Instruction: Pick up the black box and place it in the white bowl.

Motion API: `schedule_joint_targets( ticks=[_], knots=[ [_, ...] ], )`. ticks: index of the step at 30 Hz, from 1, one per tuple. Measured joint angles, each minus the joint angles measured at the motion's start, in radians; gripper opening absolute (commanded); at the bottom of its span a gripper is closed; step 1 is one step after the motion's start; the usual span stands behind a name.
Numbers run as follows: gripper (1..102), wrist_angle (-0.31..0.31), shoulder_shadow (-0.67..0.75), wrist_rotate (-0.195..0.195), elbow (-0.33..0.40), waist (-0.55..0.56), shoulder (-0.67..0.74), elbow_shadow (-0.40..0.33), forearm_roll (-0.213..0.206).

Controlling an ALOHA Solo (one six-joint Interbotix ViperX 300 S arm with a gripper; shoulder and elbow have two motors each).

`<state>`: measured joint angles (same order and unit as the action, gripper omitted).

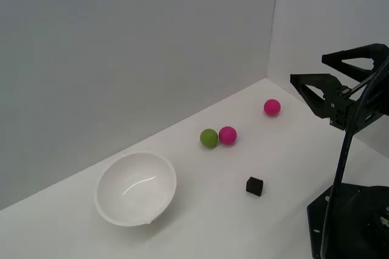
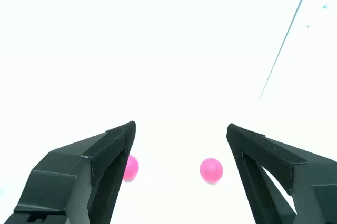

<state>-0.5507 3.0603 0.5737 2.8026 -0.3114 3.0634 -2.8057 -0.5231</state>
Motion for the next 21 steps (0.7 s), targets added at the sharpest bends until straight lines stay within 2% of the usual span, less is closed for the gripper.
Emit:
schedule_joint_targets(
  ticks=[3,15,21],
  knots=[
    [97,0.0,0.044,-0.011,0.0,0.0,0.038,0.0,0.0],
    [97,0.0,0.046,-0.011,0.002,0.0,0.04,0.0,0.0],
    [96,-0.043,0.043,-0.011,-0.008,0.015,0.038,0.012,0.0]
  ],
)
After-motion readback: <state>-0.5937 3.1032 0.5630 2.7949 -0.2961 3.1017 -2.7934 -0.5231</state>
